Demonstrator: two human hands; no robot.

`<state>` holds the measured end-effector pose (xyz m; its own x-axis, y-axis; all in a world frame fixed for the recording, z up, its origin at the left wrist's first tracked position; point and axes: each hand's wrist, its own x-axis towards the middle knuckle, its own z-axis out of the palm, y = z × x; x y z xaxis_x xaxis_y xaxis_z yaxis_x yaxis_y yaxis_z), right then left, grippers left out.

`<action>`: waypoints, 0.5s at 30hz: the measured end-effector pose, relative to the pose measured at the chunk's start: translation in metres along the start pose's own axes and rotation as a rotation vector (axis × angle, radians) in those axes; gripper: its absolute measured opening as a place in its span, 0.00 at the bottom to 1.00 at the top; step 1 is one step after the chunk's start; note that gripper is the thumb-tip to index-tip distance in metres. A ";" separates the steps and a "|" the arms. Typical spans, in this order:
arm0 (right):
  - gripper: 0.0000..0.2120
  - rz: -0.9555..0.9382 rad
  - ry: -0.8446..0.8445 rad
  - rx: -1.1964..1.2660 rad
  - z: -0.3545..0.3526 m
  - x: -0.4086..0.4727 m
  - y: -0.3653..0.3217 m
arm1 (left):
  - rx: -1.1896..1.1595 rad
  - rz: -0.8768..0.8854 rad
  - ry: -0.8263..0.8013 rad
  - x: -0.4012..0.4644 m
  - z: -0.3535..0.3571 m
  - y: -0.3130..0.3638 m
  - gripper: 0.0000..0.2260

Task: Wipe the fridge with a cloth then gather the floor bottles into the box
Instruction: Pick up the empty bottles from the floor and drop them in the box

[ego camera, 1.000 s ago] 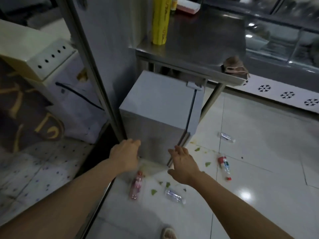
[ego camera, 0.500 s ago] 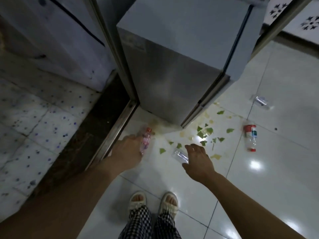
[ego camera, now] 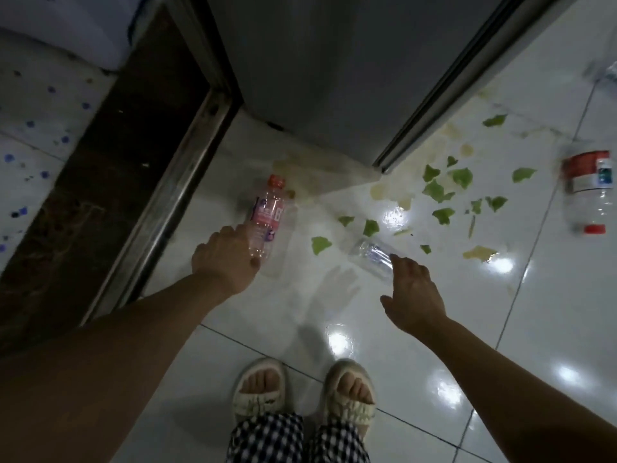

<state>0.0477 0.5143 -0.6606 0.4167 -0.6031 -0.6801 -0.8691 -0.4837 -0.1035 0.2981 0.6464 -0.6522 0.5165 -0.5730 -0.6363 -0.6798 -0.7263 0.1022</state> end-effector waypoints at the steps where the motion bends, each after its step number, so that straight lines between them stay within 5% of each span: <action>1: 0.37 0.014 0.015 0.005 0.014 0.013 0.006 | 0.003 -0.014 0.009 0.013 0.015 -0.003 0.24; 10: 0.45 0.107 0.174 -0.102 0.101 0.100 0.044 | -0.113 -0.152 0.177 0.102 0.113 -0.003 0.36; 15: 0.36 0.105 0.337 -0.134 0.120 0.118 0.054 | -0.173 -0.258 0.302 0.122 0.135 -0.001 0.35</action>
<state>0.0175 0.4930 -0.8340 0.4105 -0.8180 -0.4028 -0.8787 -0.4730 0.0651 0.2913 0.6286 -0.8326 0.8046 -0.4310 -0.4085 -0.4244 -0.8985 0.1122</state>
